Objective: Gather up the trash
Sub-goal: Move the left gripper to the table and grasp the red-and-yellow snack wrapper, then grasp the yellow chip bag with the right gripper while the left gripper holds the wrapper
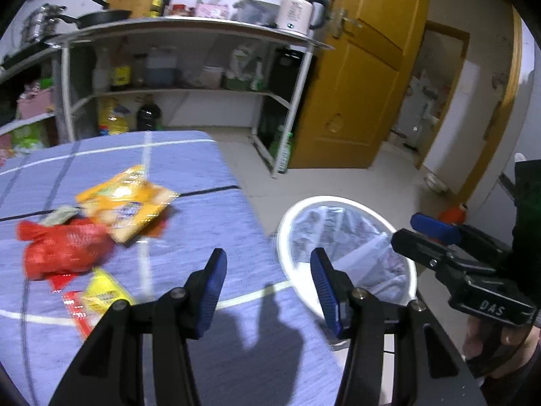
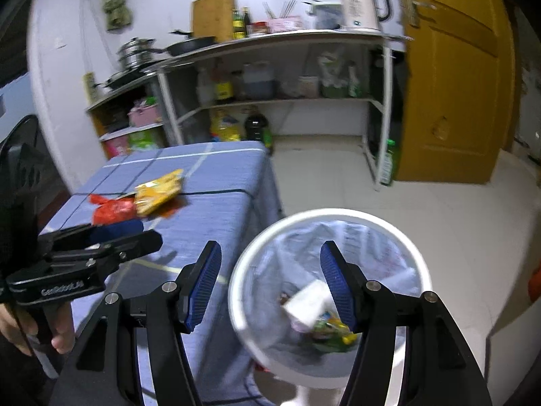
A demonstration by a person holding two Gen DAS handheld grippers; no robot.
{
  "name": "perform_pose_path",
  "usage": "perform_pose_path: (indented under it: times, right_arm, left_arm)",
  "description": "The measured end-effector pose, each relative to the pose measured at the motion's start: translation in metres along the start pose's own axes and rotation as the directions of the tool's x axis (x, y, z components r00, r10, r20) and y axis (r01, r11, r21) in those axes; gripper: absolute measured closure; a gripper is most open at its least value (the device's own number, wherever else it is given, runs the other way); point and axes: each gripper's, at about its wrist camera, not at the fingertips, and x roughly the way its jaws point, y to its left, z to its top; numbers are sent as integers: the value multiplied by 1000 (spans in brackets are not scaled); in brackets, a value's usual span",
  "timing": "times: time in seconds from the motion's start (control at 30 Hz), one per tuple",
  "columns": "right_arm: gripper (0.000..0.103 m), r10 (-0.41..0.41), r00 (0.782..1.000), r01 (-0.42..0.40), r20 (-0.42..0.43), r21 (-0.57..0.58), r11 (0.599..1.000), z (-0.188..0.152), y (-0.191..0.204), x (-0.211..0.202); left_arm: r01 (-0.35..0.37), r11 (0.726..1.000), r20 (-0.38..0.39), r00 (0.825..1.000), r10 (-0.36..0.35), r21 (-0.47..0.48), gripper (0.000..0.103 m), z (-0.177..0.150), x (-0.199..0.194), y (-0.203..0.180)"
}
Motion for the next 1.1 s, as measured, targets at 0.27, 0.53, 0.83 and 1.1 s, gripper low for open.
perform_pose_path:
  times: [0.27,0.53,0.83,1.1]
  right_arm:
    - [41,75,997,-78,-30,-89,993,3,55,19]
    - [41,145,988,-152,-55,-151,977,8,97,41]
    - [41,192,976,-207,-99,-180,962,9,120,71]
    - [41,194,974,-211,-118,-162,964,12,117,83]
  left_arm:
    - [-85,996,17,996,85,-28,49,-11,-25,46]
    - [-152,985,-12,988,152,-85,49,-32,-33,100]
    - [-172,980,-87,983,163,-103,45,-41,-10,123]
    - [-174,973,-140,978,153,-151,42,-40,13,129]
